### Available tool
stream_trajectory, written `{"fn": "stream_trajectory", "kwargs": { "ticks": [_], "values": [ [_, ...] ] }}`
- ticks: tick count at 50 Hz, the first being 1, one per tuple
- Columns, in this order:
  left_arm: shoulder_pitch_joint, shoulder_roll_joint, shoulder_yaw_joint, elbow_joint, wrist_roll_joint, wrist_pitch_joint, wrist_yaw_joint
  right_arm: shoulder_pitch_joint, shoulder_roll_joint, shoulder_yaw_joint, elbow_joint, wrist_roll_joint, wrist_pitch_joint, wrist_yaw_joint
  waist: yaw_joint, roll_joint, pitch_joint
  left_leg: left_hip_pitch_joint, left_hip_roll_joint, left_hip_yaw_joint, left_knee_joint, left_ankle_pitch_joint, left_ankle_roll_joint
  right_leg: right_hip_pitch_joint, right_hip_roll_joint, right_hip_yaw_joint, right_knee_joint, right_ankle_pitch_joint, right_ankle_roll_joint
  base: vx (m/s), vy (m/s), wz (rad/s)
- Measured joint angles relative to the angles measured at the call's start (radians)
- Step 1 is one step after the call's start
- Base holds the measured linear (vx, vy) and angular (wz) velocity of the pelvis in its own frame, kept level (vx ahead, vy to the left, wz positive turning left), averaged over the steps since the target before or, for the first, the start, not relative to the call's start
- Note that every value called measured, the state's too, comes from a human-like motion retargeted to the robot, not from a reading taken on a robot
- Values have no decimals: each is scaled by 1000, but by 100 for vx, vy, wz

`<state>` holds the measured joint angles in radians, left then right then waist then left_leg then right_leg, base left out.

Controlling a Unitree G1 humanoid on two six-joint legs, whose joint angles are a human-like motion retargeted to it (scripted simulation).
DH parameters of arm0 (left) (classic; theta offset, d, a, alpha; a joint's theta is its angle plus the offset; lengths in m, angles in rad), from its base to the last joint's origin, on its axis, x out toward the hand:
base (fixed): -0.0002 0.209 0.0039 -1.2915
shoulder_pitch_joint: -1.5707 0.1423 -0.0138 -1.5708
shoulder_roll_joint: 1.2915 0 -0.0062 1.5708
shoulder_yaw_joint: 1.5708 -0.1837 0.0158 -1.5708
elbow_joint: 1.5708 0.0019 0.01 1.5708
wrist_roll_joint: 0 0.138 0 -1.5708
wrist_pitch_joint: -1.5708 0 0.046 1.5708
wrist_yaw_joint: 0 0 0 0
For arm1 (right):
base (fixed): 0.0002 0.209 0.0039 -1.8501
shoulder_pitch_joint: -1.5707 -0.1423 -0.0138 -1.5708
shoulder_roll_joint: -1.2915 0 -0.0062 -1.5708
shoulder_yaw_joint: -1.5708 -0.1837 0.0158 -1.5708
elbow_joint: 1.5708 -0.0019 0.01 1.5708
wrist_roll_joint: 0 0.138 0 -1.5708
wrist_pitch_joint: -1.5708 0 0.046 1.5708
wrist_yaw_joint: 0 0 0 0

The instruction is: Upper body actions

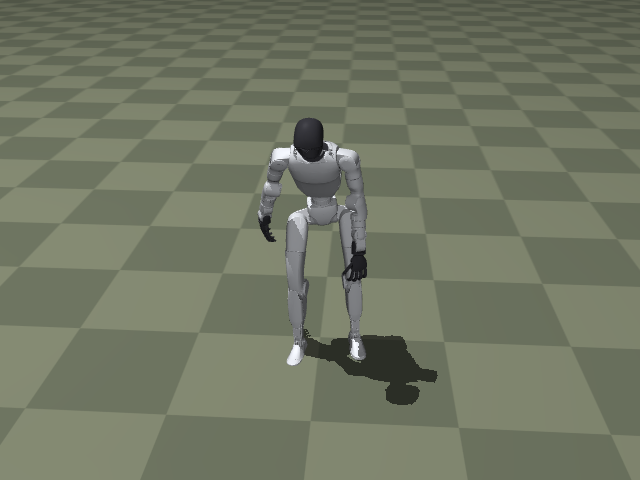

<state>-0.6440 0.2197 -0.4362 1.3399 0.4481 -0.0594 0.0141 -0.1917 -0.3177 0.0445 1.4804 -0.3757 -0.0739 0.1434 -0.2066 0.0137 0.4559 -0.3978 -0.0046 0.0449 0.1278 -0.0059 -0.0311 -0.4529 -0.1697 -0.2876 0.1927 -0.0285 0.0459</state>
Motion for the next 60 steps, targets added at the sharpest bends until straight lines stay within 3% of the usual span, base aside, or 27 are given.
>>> {"fn": "stream_trajectory", "kwargs": {
  "ticks": [10,28,36,46,53,60],
  "values": [
    [210,-116,-49,-302,-100,-146,-106,70,34,-25,-16,-66,23,-9,64,15,-160,172,-3,12,-54,-1,0,195,18,-37,-74,-7,-3,20,6,6],
    [479,-102,-117,-1048,-501,-283,-156,181,45,-89,-16,-165,26,-40,209,32,-412,302,6,24,-101,-21,6,325,40,-52,-126,-19,-8,19,6,0],
    [559,-59,-140,-1301,-578,-351,-88,215,37,-108,43,-155,33,-38,252,34,-451,317,9,13,-99,-27,6,345,40,-64,-125,-24,-12,7,4,6],
    [657,-93,-184,-1525,-593,-441,-6,242,53,-146,112,-194,51,-55,266,27,-467,342,8,1,-98,-32,7,377,44,-78,-128,-34,-21,7,1,5],
    [660,-93,-208,-1608,-528,-484,101,255,63,-160,139,-192,54,-53,270,23,-476,352,8,-3,-94,-36,8,391,46,-84,-125,-43,-22,1,0,0],
    [658,-75,-199,-1607,-506,-486,116,253,66,-160,143,-204,57,-54,270,21,-482,361,12,2,-94,-39,7,395,49,-75,-123,-46,-23,0,0,0]
  ]
}}
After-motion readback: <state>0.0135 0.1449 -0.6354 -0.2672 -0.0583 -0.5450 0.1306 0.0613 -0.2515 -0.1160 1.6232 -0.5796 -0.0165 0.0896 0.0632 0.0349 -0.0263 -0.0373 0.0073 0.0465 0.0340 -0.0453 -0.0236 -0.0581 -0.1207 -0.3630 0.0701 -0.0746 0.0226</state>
